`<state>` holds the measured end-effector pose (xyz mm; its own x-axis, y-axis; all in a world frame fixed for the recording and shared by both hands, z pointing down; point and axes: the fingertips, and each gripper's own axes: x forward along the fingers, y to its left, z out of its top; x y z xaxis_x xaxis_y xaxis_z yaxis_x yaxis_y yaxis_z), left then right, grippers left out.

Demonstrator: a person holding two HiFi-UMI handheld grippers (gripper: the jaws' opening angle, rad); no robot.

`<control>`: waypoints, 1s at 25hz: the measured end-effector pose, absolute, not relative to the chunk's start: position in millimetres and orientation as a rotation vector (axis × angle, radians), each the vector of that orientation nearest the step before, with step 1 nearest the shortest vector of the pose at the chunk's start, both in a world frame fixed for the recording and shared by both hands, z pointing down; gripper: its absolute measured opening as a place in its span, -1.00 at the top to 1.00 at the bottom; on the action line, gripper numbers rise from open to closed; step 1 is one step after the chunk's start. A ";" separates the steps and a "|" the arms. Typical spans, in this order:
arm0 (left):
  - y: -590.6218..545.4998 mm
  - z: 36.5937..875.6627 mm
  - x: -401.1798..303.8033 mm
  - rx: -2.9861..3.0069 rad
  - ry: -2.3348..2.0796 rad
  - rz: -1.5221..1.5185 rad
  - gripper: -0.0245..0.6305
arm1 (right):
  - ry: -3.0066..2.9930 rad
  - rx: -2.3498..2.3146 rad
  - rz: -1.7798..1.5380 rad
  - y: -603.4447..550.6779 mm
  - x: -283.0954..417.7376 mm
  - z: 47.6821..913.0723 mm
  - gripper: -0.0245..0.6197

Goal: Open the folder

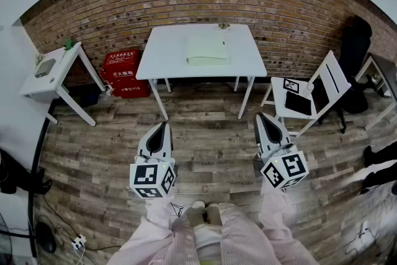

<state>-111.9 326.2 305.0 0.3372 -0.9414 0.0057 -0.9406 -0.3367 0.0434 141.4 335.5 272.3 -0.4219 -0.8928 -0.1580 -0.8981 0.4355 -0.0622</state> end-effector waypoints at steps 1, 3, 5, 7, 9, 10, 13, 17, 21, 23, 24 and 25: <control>325.6 305.3 -111.9 2.536 -1.785 -0.030 0.94 | 2.518 -1.585 0.046 334.9 141.7 272.9 0.92; 324.1 305.9 -111.8 2.535 -1.783 -0.026 0.94 | 2.519 -1.586 0.045 333.5 142.5 274.3 0.92; 322.2 306.9 -111.2 2.536 -1.779 -0.022 0.94 | 2.516 -1.592 0.039 331.8 143.6 275.3 0.92; 320.1 308.4 -109.7 2.539 -1.772 -0.015 0.94 | 2.507 -1.605 0.029 329.3 145.6 276.4 0.92; 318.1 309.4 -106.1 2.546 -1.763 -0.008 0.94 | 2.496 -1.616 0.019 326.8 149.7 278.0 0.91; 317.2 309.6 -103.7 2.552 -1.756 -0.007 0.94 | 2.492 -1.615 0.013 325.8 151.8 278.7 0.91; 315.3 311.0 -97.2 2.564 -1.745 -0.009 0.94 | 2.481 -1.551 -0.047 324.1 156.1 280.4 0.91; 310.1 314.6 -90.9 2.548 -1.741 -0.018 0.94 | 2.465 -1.543 -0.113 317.2 164.8 287.4 0.91; 303.8 321.2 -87.8 2.535 -1.742 -0.016 0.93 | 2.504 -1.556 -0.131 307.2 166.3 300.1 0.90; 302.5 324.0 -88.6 2.523 -1.748 -0.019 0.88 | 2.519 -1.554 -0.144 303.7 165.5 305.4 0.90; 302.1 325.2 -88.3 2.517 -1.751 -0.020 0.85 | 2.522 -1.559 -0.143 302.3 166.4 306.8 0.90; 301.0 326.2 -88.1 2.513 -1.755 -0.021 0.82 | 2.521 -1.562 -0.142 300.1 167.5 307.7 0.88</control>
<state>-88.1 301.0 326.2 0.3450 -0.9380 0.0329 -0.9370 -0.3422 0.0704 167.5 300.1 307.7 -0.4357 -0.8950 -0.0956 -0.8785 0.4459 -0.1712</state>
